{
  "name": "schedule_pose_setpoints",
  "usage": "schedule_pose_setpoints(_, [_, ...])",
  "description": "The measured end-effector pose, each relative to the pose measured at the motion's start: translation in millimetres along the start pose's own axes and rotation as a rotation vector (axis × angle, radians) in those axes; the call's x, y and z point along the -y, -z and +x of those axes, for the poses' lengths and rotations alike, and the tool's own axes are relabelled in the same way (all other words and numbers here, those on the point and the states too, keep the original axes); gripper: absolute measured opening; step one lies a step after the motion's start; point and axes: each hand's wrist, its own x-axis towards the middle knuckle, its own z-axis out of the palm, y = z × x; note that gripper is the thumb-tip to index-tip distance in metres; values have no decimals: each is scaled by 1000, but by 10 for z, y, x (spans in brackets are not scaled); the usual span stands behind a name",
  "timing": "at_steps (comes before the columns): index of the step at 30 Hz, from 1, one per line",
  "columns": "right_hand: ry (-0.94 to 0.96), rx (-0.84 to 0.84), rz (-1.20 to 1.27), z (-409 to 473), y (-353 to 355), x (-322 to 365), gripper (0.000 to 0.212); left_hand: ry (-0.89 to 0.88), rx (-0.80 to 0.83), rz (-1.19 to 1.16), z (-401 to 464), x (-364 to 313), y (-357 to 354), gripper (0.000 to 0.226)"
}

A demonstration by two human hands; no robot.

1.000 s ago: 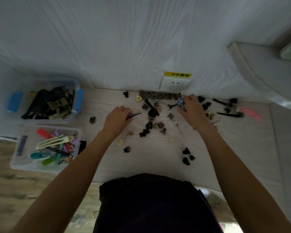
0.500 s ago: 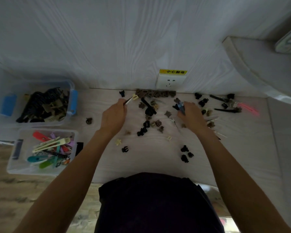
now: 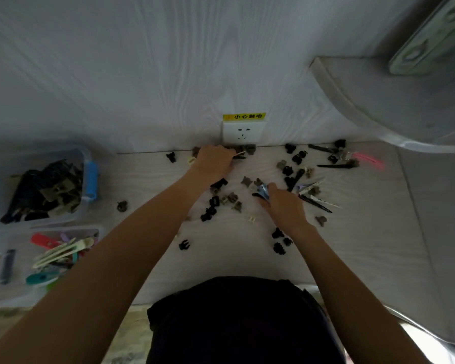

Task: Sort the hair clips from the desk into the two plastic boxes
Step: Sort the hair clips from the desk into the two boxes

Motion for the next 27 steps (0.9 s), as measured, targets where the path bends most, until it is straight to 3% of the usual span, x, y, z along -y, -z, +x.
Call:
schedule_pose_setpoints(5, [7, 19, -68, 39, 13, 49, 32, 38, -39, -75, 32, -62, -17, 28])
schedule_pose_setpoints(11, [-71, -144, 255, -40, 122, -40, 31, 112, -400, -452, -330, 49, 81, 27])
schedule_pose_setpoints(14, [-24, -180, 312, 45, 209, 83, 32, 252, -464, -514, -577, 255, 74, 29])
schedule_pose_setpoints(17, [61, -162, 279, 201, 278, 318, 34, 395, -366, -517, -864, 456, -115, 29])
schedule_pose_setpoints(22, [208, -78, 226, 512, 319, 765, 26, 470, -176, -448, -1200, 556, -426, 26])
schedule_pose_setpoints(27, [195, 2, -15, 710, 211, 1002, 29, 518, -80, -485, -1408, 510, -553, 24])
